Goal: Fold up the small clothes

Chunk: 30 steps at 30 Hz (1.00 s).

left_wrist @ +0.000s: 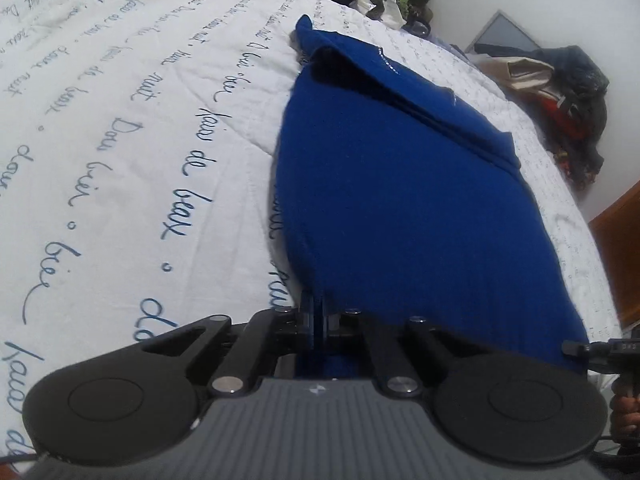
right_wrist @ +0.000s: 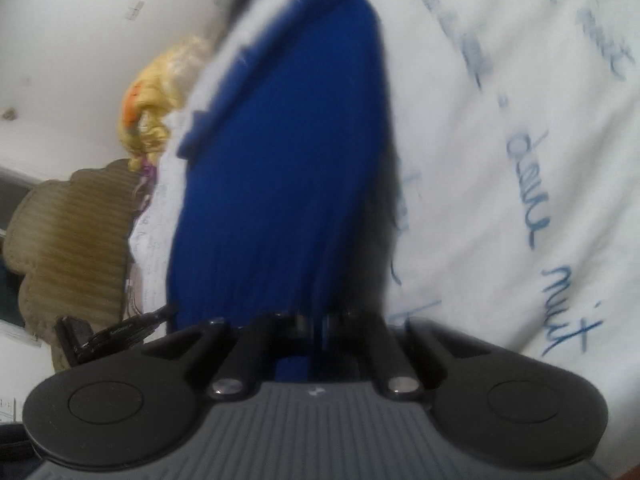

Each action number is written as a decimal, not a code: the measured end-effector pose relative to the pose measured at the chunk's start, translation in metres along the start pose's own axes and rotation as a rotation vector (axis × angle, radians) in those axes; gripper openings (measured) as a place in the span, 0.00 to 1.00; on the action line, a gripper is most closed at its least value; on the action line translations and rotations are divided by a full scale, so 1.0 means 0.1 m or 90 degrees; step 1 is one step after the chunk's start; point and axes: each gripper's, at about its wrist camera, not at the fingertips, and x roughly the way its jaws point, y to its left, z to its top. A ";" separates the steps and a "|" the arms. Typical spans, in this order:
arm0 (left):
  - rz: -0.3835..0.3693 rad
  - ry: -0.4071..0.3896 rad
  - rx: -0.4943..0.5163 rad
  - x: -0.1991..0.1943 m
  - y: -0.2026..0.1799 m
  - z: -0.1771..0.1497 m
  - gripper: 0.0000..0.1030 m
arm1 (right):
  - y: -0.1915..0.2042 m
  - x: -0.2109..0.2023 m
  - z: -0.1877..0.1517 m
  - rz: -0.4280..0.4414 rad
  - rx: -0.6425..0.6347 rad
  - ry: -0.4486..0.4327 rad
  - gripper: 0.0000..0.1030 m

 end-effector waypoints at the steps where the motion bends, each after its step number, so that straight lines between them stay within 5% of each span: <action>1: 0.022 -0.005 0.014 -0.03 0.01 -0.01 0.08 | -0.02 -0.06 0.00 -0.006 -0.001 -0.007 0.03; 7: 0.006 -0.007 0.007 -0.15 0.16 -0.12 0.10 | -0.24 -0.26 -0.07 -0.007 0.022 -0.047 0.04; 9: -0.045 0.013 -0.016 -0.19 0.16 -0.16 0.32 | -0.17 -0.23 -0.10 -0.010 0.032 -0.038 0.08; 11: -0.099 0.029 -0.031 -0.23 0.12 -0.24 0.83 | -0.11 -0.21 -0.13 -0.006 0.023 -0.018 0.18; 12: -0.110 0.035 -0.029 -0.24 0.07 -0.30 0.86 | -0.09 -0.21 -0.15 0.000 0.018 -0.010 0.22; 14: -0.088 0.028 0.003 -0.25 -0.04 -0.38 0.70 | -0.05 -0.18 -0.22 0.008 0.017 0.009 0.22; 15: -0.065 0.025 0.025 -0.25 -0.09 -0.40 0.50 | -0.03 -0.16 -0.25 0.010 0.011 0.014 0.19; 16: -0.035 0.031 0.039 -0.22 -0.12 -0.40 0.06 | 0.01 -0.15 -0.27 0.000 -0.009 0.016 0.15; 17: -0.016 0.041 0.036 -0.19 -0.10 -0.38 0.09 | 0.05 -0.14 -0.28 -0.030 -0.031 0.017 0.04; 24: 0.029 0.054 0.104 -0.31 -0.03 -0.21 0.12 | 0.14 -0.28 -0.19 -0.096 -0.095 0.018 0.08; 25: 0.039 0.036 0.122 -0.36 -0.08 -0.12 0.16 | 0.24 -0.28 -0.13 -0.112 -0.108 0.009 0.09; 28: 0.035 -0.076 0.158 -0.47 -0.30 0.23 0.57 | 0.55 -0.35 0.18 -0.140 -0.161 -0.105 0.25; 30: 0.044 -0.179 0.173 -0.35 -0.54 0.47 0.81 | 0.73 -0.23 0.46 -0.145 -0.187 -0.200 0.69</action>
